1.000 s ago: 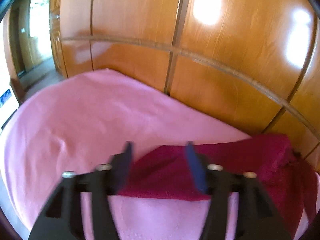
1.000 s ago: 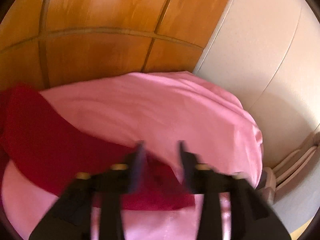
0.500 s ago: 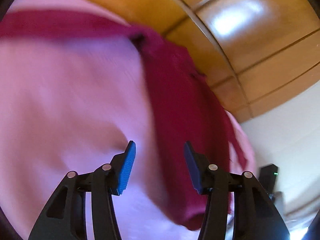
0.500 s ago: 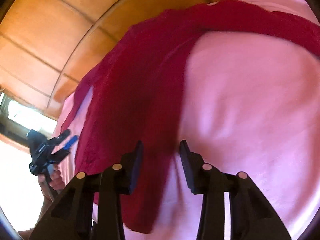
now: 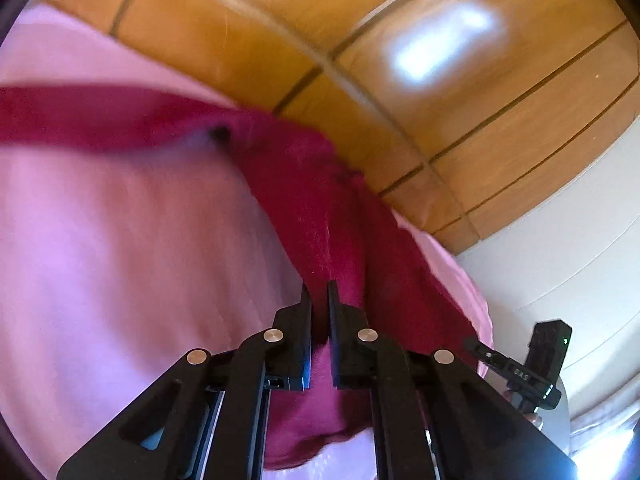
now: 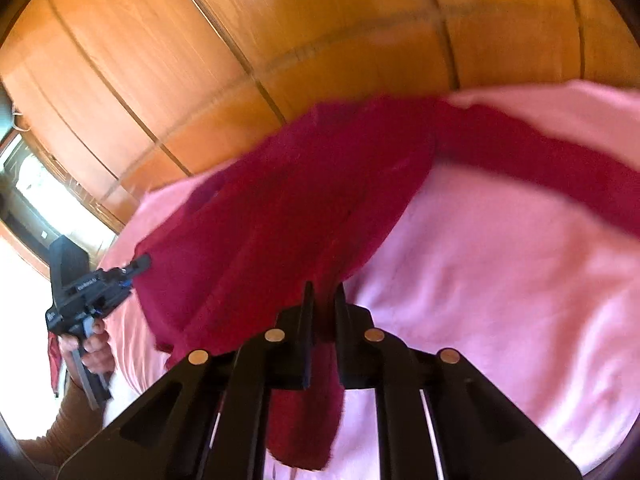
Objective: Fold small clothes
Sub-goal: 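Lift and shake the sweater open with both tools, spreading it on the bed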
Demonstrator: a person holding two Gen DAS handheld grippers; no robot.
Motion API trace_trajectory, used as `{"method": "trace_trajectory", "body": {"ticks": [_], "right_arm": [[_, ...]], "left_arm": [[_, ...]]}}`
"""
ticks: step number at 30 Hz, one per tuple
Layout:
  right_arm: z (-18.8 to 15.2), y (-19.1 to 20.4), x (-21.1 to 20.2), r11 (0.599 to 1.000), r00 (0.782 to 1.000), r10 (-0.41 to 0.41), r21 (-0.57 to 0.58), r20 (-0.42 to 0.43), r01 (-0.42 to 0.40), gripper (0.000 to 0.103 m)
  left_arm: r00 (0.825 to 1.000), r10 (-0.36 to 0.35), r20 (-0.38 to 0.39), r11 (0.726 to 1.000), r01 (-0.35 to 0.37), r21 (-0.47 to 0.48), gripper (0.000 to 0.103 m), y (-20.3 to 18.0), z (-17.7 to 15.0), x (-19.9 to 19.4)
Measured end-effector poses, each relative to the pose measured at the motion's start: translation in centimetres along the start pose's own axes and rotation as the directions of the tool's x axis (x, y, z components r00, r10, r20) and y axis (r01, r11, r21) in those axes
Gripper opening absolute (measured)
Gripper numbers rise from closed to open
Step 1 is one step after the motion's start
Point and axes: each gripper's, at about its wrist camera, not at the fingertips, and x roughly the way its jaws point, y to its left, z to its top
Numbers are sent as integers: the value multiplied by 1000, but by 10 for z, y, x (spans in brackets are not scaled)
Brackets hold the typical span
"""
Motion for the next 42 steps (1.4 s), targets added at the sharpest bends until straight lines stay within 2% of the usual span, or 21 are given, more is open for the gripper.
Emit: {"method": "trace_trajectory", "body": {"ticks": [3, 5, 9, 10, 11, 12, 14, 15, 16, 20, 21, 22, 23, 28, 30, 33, 36, 38, 40, 41, 42], "right_arm": [[-12, -8, -24, 999, 999, -36, -14, -4, 36, 7], [-29, -23, -24, 994, 993, -109, -14, -43, 108, 7], [-65, -61, -12, 978, 973, -191, 57, -126, 199, 7], [-71, -68, -10, 976, 972, -191, 83, -136, 203, 8], [-77, -75, -6, 975, 973, -177, 106, -152, 194, 8], [-81, -77, -6, 974, 971, -179, 111, -156, 197, 13], [-88, -79, -4, 973, 970, -177, 118, -168, 198, 25], [-91, -79, -2, 973, 970, -172, 123, -173, 194, 36], [-94, -76, 0, 974, 969, -170, 120, -177, 193, 40], [-102, -63, 10, 975, 961, -197, 68, -194, 213, 40], [-96, -56, 19, 975, 960, -198, 61, -198, 213, 27], [-94, -54, 21, 977, 960, -194, 53, -202, 209, 9], [-93, -50, 19, 977, 960, -200, 37, -198, 211, 9], [-96, -42, -9, 980, 970, -193, 11, -147, 197, 8], [-103, -43, -10, 979, 964, -200, 4, -174, 204, 8], [-118, -49, 1, 968, 939, -246, -17, -242, 249, 8], [-117, -52, 4, 971, 940, -228, 13, -254, 239, 8], [-110, -46, 1, 973, 945, -223, 1, -239, 230, 15], [-98, -42, -1, 967, 945, -251, -13, -208, 254, 35], [-90, -38, -3, 965, 949, -261, -23, -177, 261, 38], [-84, -34, -3, 964, 952, -265, -33, -155, 264, 43]], "left_arm": [[1000, 10, 6, 1000, -11, 27, 5, -11, 6, -35], [999, 28, -28, 999, -27, 40, 5, -10, -1, -50], [995, 54, -80, 998, -52, 23, 7, 8, -23, -52], [994, 66, -85, 998, -66, 0, 10, 17, -30, -52], [993, 84, -88, 996, -86, -12, 21, 22, -34, -47], [990, 106, -94, 994, -109, -32, 34, 31, -42, -46], [991, 67, -115, 991, -79, -106, 45, 47, -61, -43], [991, 51, -126, 991, -66, -119, 45, 48, -67, -40], [990, 46, -134, 991, -62, -121, 45, 50, -74, -41], [980, 92, -177, 993, -103, -54, 42, 43, -98, -23], [979, 105, -174, 994, -111, -24, 23, 41, -102, -25], [977, 116, -177, 993, -118, 1, 11, 38, -103, -26], [977, 127, -174, 992, -126, 20, 3, 35, -101, -27], [977, 170, -132, 985, -163, 63, 2, 36, -105, -52], [972, 183, -145, 982, -175, 63, 2, 39, -112, -55], [965, 197, -170, 980, -188, 69, 2, 41, -120, -54], [963, 204, -174, 979, -196, 60, 2, 44, -118, -57], [969, 169, -181, 985, -163, 53, 2, 44, -113, -62], [970, 213, -116, 976, -207, 61, 2, 44, -96, -69], [972, 212, -103, 977, -208, 48, 8, 47, -87, -68], [974, 210, -82, 978, -209, 21, 25, 54, -75, -69]]}}
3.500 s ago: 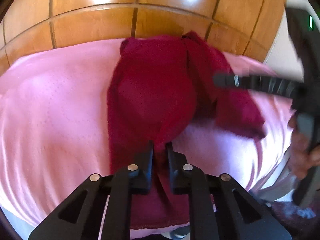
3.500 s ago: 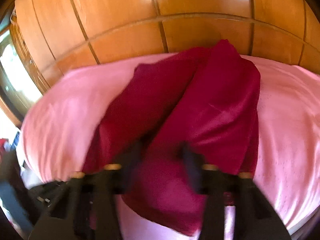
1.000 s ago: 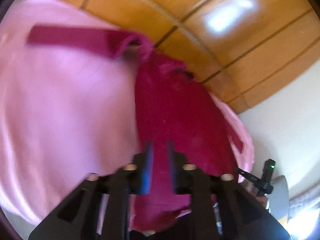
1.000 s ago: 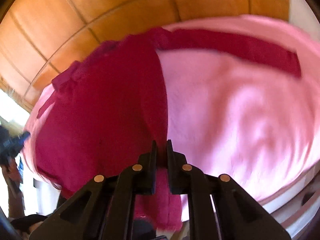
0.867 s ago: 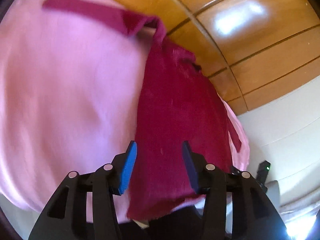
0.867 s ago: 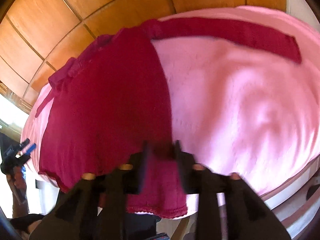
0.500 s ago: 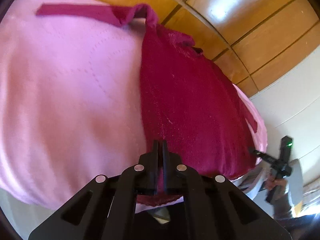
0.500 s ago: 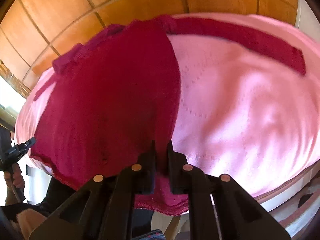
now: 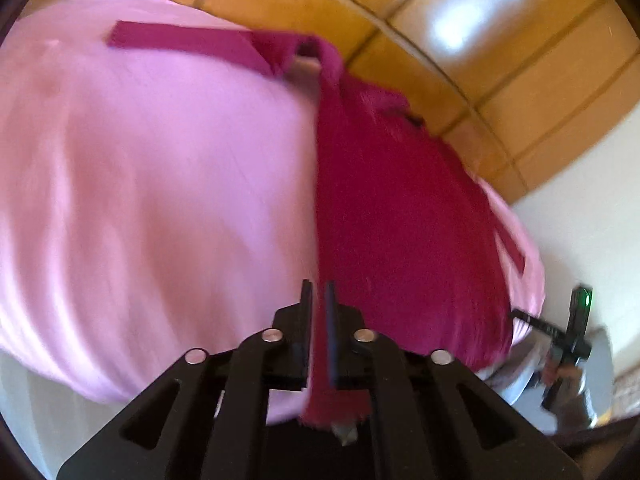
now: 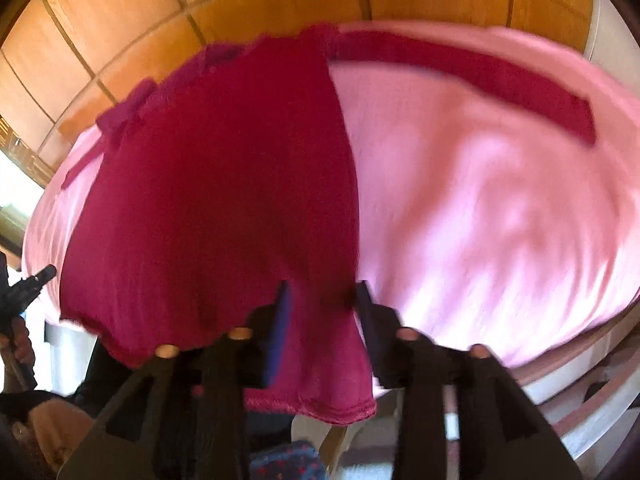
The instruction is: Fold small clothes
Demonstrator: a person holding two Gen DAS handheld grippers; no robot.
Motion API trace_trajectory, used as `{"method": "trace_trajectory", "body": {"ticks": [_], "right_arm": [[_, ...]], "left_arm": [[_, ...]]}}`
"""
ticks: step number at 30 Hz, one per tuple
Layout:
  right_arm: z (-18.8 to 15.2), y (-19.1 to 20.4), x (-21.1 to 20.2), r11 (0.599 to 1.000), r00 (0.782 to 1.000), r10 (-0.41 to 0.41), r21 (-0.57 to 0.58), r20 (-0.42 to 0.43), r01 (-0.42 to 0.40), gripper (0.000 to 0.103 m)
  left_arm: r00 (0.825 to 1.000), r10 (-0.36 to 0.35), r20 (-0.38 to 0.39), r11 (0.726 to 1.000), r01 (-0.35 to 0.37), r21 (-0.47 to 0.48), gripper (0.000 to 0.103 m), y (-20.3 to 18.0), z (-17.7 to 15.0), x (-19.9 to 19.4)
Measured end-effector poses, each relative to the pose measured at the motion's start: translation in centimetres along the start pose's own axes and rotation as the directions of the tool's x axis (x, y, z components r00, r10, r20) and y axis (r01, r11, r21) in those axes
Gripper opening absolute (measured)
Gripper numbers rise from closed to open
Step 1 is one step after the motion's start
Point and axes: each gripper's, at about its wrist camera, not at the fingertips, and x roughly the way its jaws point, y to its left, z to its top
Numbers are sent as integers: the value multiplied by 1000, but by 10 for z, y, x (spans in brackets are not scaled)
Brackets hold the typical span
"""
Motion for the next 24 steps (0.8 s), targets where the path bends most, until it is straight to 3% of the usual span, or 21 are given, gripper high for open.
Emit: {"method": "trace_trajectory", "body": {"ticks": [1, 2, 3, 5, 8, 11, 14, 16, 18, 20, 21, 22, 23, 24], "right_arm": [[6, 5, 0, 1000, 1000, 1, -10, 21, -1, 48], [14, 13, 1, 1000, 999, 5, -24, 45, -4, 50], [20, 21, 4, 999, 998, 19, -39, 60, -17, 54], [31, 44, 16, 996, 995, 66, -72, 77, -60, 56], [41, 79, 39, 984, 987, 141, -119, 71, -132, 57], [50, 122, 61, 964, 974, 213, -174, 70, -198, 57], [56, 154, 76, 948, 966, 251, -219, 67, -231, 57], [59, 168, 85, 939, 959, 276, -231, 60, -256, 58], [61, 178, 95, 936, 961, 272, -247, 47, -253, 59], [61, 186, 108, 935, 963, 267, -246, 20, -254, 60], [60, 188, 112, 937, 966, 260, -247, 12, -249, 62], [58, 187, 115, 937, 967, 254, -249, 9, -243, 64], [56, 188, 118, 938, 968, 250, -251, 11, -239, 65], [55, 193, 120, 939, 969, 247, -251, 16, -236, 67]], "left_arm": [[999, 34, 28, 999, -34, -31, 37, 7, 10, -1], [995, 78, 61, 995, -74, -74, 57, 15, 22, -2], [987, 117, 107, 984, -101, -145, 61, 28, 37, -4], [978, 146, 152, 966, -108, -235, 61, 48, 59, -6], [938, 274, 214, 929, -200, -311, 61, 74, 98, -11], [903, 366, 227, 883, -260, -390, 69, 104, 134, -11], [869, 446, 214, 836, -318, -448, 69, 128, 169, -4], [865, 466, 187, 812, -335, -477, 72, 144, 190, 4], [877, 452, 164, 807, -323, -494, 72, 160, 205, 14], [868, 464, 176, 809, -335, -483, 72, 164, 220, 21], [870, 456, 188, 820, -329, -469, 67, 160, 224, 25], [883, 427, 196, 840, -307, -447, 61, 160, 228, 30], [896, 402, 189, 857, -295, -421, 37, 159, 236, 39], [895, 415, 165, 858, -325, -397, 8, 160, 241, 45]]}}
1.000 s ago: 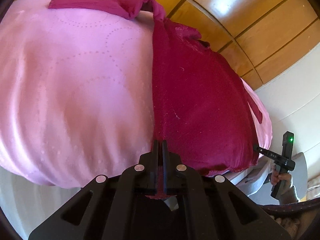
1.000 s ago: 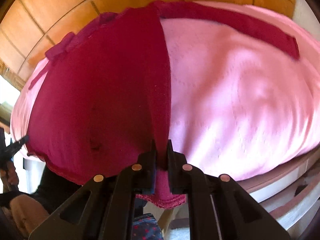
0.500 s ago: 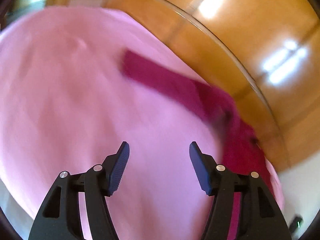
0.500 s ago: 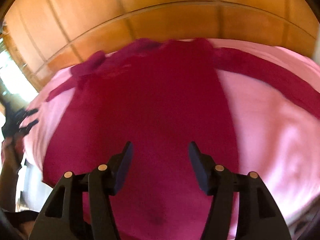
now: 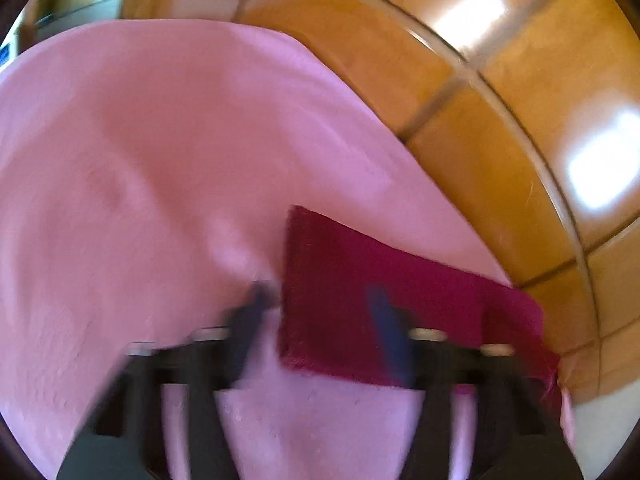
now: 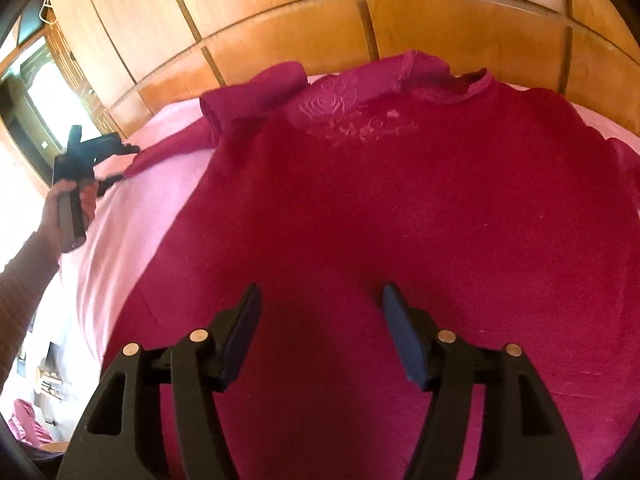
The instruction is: Fold small clothes
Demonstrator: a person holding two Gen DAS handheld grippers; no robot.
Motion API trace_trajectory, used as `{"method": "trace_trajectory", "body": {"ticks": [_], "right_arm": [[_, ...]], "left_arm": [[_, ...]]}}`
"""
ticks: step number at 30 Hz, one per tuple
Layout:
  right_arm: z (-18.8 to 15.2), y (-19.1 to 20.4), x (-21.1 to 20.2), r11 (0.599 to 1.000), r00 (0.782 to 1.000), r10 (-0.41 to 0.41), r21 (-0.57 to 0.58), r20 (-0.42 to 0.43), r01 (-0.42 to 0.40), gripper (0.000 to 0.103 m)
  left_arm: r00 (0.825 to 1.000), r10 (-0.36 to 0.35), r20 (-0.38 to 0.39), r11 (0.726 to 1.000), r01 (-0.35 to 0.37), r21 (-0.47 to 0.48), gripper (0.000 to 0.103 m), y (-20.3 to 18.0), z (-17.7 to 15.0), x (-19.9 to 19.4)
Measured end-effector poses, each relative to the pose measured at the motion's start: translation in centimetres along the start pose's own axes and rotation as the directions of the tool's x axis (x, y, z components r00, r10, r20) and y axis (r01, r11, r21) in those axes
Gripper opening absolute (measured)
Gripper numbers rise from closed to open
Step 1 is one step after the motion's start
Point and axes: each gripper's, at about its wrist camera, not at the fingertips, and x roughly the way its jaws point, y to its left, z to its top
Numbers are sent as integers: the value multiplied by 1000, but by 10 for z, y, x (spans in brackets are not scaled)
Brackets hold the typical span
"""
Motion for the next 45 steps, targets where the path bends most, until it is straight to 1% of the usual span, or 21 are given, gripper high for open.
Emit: {"method": "trace_trajectory", "body": {"ticks": [2, 6, 12, 14, 16, 20, 22, 24, 26, 27, 28, 29, 30, 32, 34, 35, 37, 38, 39, 42, 45], "right_arm": [[-1, 2, 0, 1000, 1000, -10, -12, 0, 10, 69], [2, 6, 5, 1000, 1000, -16, -25, -6, 16, 72], [2, 14, 14, 998, 1000, -31, -46, 3, 31, 74], [1, 15, 17, 998, 999, -47, -50, 5, 47, 74], [0, 16, 20, 996, 998, -58, -61, 10, 59, 75], [-1, 20, 23, 991, 996, -90, -94, 19, 91, 77], [0, 16, 21, 993, 997, -80, -86, 21, 81, 77], [-1, 13, 17, 994, 997, -68, -85, 22, 70, 77], [-1, 10, 12, 996, 999, -44, -73, 22, 46, 77], [-1, 7, 10, 998, 999, -28, -60, 20, 29, 77], [-1, 7, 6, 999, 1000, -16, -50, 20, 17, 76], [-2, 3, 1, 1000, 1000, 5, -28, 21, -4, 75], [-2, -4, -5, 1000, 999, 24, 5, 23, -24, 73], [-2, -23, -21, 996, 998, 41, 83, 41, -44, 70], [-2, -49, -45, 985, 996, 34, 163, 86, -47, 68], [-3, -68, -61, 975, 993, 23, 217, 117, -48, 68], [-8, -105, -89, 948, 986, -7, 314, 167, -47, 66], [-14, -132, -107, 923, 980, -38, 382, 197, -41, 65], [-21, -154, -120, 898, 974, -71, 439, 216, -32, 63], [-51, -233, -157, 771, 949, -180, 636, 257, -26, 57], [-81, -307, -179, 612, 923, -274, 789, 269, -49, 55]], "left_arm": [[1000, 7, 0, 1000, -7, 17, 7, 2, 5, 2], [993, 72, 90, 997, -75, 28, 6, 15, 19, -19], [962, 205, 181, 979, -204, -22, 5, 50, 43, -53], [955, 230, 188, 973, -230, -23, 5, 57, 44, -59], [939, 286, 190, 956, -292, 3, 5, 61, 43, -53], [915, 374, 153, 923, -383, 30, 5, 59, 37, -23], [892, 420, 168, 900, -433, 48, 7, 53, 28, -20], [889, 430, 156, 899, -437, 17, 8, 52, 19, -28], [887, 425, 183, 900, -436, 24, 8, 41, 10, -41], [890, 403, 214, 906, -421, 42, 13, 31, 2, -51], [901, 369, 228, 918, -392, 61, 21, 22, -5, -59], [918, 319, 236, 935, -345, 77, 43, 14, -14, -68], [939, 231, 255, 962, -260, 87, 59, -1, -29, -80], [961, 88, 262, 981, -129, 142, 61, -30, -57, -92], [975, -1, 224, 972, -52, 231, 61, -65, -81, -88], [978, -49, 202, 961, -9, 278, 61, -82, -96, -88], [981, -147, 130, 916, 86, 392, 61, -125, -139, -83], [980, -164, 108, 900, 105, 423, 61, -137, -151, -82], [979, -189, 71, 868, 133, 478, 61, -156, -172, -77], [976, -217, -18, 792, 187, 581, 61, -194, -218, -66], [975, -203, -94, 738, 216, 640, 61, -214, -250, -50]]}}
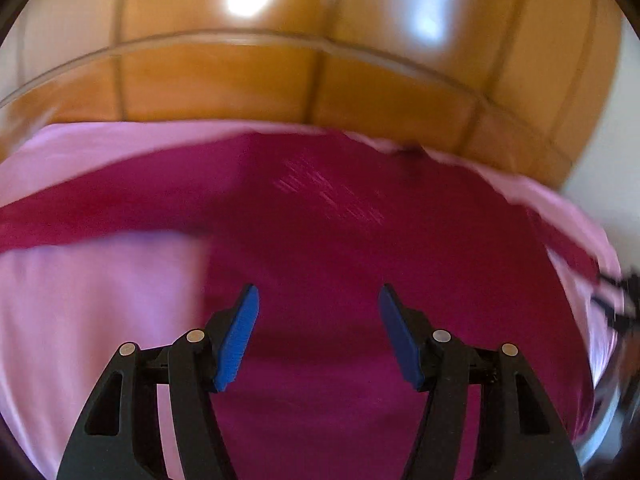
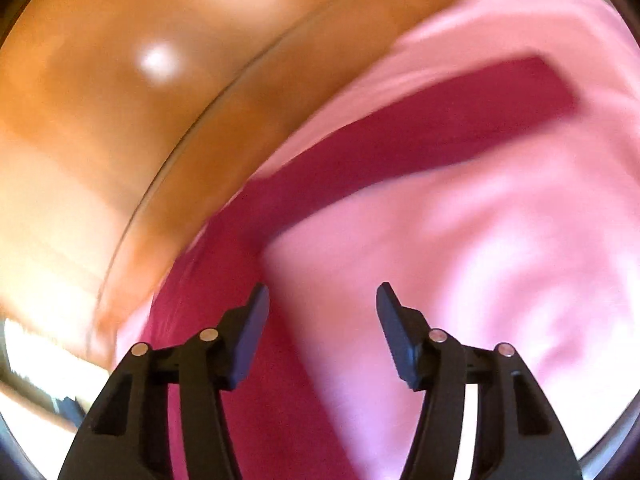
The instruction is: Fold small clothes
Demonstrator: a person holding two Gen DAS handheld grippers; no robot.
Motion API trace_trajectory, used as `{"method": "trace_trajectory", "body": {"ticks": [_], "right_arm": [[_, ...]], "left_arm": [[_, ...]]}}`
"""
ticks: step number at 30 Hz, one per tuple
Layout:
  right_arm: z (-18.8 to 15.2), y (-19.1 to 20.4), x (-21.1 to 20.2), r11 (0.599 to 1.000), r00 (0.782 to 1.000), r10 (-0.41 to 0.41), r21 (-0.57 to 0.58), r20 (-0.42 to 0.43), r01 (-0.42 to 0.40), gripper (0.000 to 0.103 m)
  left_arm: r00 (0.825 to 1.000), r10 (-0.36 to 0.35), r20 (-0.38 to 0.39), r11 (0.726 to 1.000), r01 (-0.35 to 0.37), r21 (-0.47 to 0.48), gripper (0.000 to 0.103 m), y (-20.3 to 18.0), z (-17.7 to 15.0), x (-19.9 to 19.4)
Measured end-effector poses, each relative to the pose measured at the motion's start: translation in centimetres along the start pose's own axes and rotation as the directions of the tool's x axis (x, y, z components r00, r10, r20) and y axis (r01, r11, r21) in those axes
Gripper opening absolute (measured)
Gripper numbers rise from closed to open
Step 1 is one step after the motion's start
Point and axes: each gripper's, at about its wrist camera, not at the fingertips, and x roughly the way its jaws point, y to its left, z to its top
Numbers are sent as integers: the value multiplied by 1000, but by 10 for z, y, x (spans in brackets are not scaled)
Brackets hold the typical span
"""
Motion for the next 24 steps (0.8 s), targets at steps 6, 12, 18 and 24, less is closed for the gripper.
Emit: {"method": "trace_trajectory", "body": {"ticks": [6, 12, 18, 24], "right_arm": [[69, -76, 21, 968, 996, -53, 249, 74, 33, 50], [115, -63, 45, 972, 981, -187, 152, 57, 177, 9], [160, -41, 19, 923, 904, -368, -31, 217, 384, 6], [169, -58, 53, 837, 836, -524, -81, 163, 541, 6]], "left_arm": [[997, 42, -63, 995, -36, 89, 62, -20, -25, 16], [996, 44, -74, 997, -39, 71, 65, -18, -28, 19], [996, 53, -68, 996, -49, 70, 69, -19, -26, 21], [996, 64, -66, 995, -58, 85, 72, -21, -27, 22]]}}
